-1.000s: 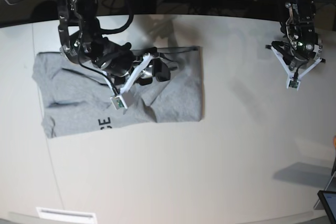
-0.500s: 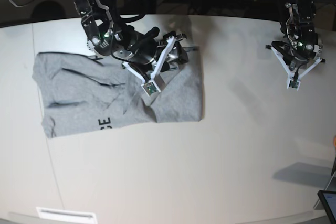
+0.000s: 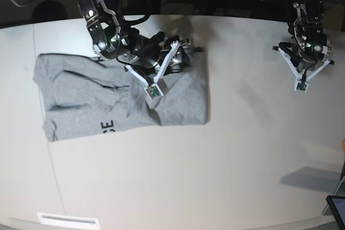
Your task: Fold the T-shirt properly
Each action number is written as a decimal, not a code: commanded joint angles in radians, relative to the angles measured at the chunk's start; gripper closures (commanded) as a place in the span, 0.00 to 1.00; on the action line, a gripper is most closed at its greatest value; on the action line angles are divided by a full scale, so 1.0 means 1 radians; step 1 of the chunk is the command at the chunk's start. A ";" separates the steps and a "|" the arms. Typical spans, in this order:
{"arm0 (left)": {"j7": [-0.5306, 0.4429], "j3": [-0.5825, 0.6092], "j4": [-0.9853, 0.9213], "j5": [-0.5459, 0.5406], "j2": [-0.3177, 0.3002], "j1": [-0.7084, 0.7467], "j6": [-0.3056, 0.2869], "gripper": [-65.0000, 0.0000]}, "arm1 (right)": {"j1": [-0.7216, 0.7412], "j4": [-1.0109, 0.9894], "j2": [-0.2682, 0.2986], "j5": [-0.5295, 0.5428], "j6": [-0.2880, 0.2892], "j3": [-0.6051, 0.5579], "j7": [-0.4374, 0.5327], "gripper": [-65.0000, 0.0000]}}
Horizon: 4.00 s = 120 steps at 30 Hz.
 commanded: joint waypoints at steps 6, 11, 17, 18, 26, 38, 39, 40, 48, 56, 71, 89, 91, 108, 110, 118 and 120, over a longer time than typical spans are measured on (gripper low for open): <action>-0.011 -0.010 0.012 0.011 -0.016 -0.008 -0.002 1.00 | 0.018 -0.001 -0.024 0.009 0.005 -0.004 0.016 0.48; -0.011 -0.010 0.012 0.011 -0.016 -0.008 -0.002 1.00 | 0.030 -0.001 -0.025 0.009 0.005 -0.004 0.014 0.48; -0.011 -0.010 0.012 0.011 -0.016 -0.008 -0.002 1.00 | 0.035 -0.017 -0.025 0.011 0.005 -0.004 0.014 0.48; -0.011 -0.010 0.012 0.011 -0.016 -0.008 -0.002 1.00 | 0.042 -0.033 -0.025 0.011 0.005 -0.004 0.014 0.48; -0.011 -0.010 0.012 0.011 -0.016 -0.008 -0.002 1.00 | 0.061 -0.070 -0.025 0.008 0.005 -0.061 0.039 0.48; -0.011 -0.010 0.010 0.011 -0.016 -0.008 -0.002 1.00 | 0.062 -0.070 -0.022 0.008 0.005 -0.059 0.037 1.00; -0.011 -0.010 0.010 0.011 -0.016 -0.008 -0.002 1.00 | 0.062 -0.068 -0.019 0.008 0.005 -0.058 0.037 1.00; -0.011 -0.010 0.010 0.011 -0.016 -0.008 -0.002 1.00 | 0.062 -0.065 -0.019 0.008 0.005 -0.054 0.037 1.00; -0.011 -0.010 0.010 0.012 -0.016 -0.008 -0.002 1.00 | 0.055 -0.063 0.005 0.016 0.005 0.096 0.028 1.00; -0.011 -0.010 0.010 0.012 -0.016 -0.008 -0.002 1.00 | 0.027 -0.002 0.012 0.016 0.005 0.173 0.012 1.00; -0.011 -0.010 0.010 0.014 -0.016 -0.009 -0.002 1.00 | -0.005 0.064 0.012 0.009 -0.020 0.280 -0.058 1.00; -0.011 -0.008 0.010 0.012 -0.016 -0.029 -0.002 1.00 | -0.083 0.141 0.019 0.016 -0.144 0.389 -0.113 1.00; -0.011 -0.008 0.010 0.012 -0.016 -0.029 -0.002 1.00 | -0.097 0.142 0.010 0.016 -0.153 0.392 -0.113 1.00; -0.011 -0.008 0.010 0.011 -0.016 -0.029 -0.002 1.00 | -0.132 0.165 -0.024 0.016 -0.155 0.483 -0.113 1.00; -0.011 -0.008 0.012 0.011 -0.016 -0.037 -0.002 1.00 | -0.139 0.165 -0.025 0.016 -0.155 0.479 -0.115 0.99; -0.011 -0.008 0.029 0.011 0.017 -0.052 -0.022 1.00 | -0.154 0.167 -0.025 0.017 -0.155 0.479 -0.115 0.98; -0.011 -0.008 0.047 0.011 0.026 -0.066 -0.076 1.00 | -0.151 0.171 -0.025 0.017 -0.155 0.481 -0.115 0.98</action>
